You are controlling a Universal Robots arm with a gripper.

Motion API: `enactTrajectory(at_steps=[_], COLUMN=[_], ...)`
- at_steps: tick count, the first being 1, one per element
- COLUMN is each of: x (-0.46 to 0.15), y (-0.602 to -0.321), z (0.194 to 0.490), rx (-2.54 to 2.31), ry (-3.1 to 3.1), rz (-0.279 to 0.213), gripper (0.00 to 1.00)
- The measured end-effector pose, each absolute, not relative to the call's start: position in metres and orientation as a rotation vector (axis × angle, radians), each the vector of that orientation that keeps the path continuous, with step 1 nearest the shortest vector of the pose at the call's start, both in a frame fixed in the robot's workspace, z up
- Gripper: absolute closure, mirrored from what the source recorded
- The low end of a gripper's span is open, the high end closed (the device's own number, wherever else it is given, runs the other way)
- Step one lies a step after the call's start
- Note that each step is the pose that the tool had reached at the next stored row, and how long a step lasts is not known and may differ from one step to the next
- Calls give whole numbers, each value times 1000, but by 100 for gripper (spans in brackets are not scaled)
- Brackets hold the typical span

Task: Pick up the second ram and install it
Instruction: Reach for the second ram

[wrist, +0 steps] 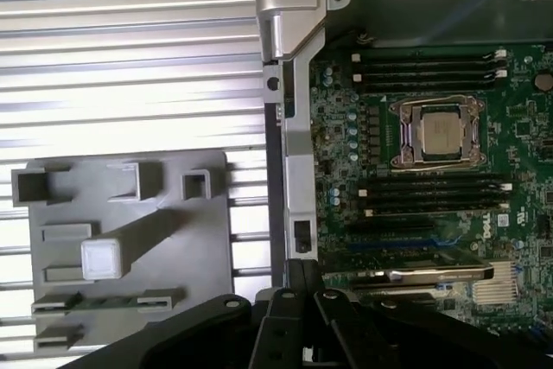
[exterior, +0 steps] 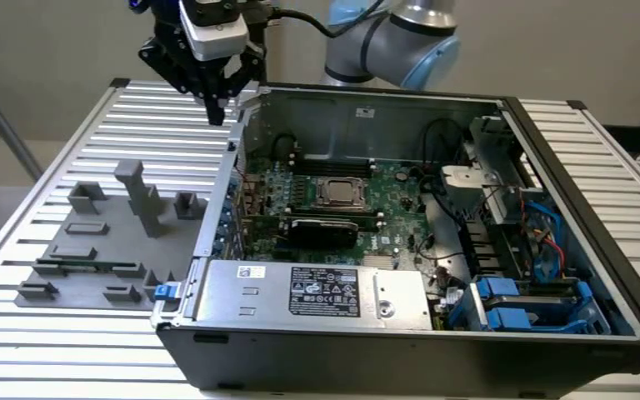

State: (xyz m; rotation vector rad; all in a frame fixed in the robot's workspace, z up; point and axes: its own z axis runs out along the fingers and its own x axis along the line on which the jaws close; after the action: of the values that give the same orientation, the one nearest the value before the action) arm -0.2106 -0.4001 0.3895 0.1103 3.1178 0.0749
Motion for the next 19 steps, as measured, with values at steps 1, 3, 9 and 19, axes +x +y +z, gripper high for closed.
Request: enactTrajectory(at_steps=[1,3,9,19], x=[-215,-224,-252,-297], y=[-400,-400,-401,-402], z=[389,389,386,381], rx=[110,110,110,110], ry=[3118,3118,3118,3118], rz=[75,74,72,63], gripper=[89,89,89,89])
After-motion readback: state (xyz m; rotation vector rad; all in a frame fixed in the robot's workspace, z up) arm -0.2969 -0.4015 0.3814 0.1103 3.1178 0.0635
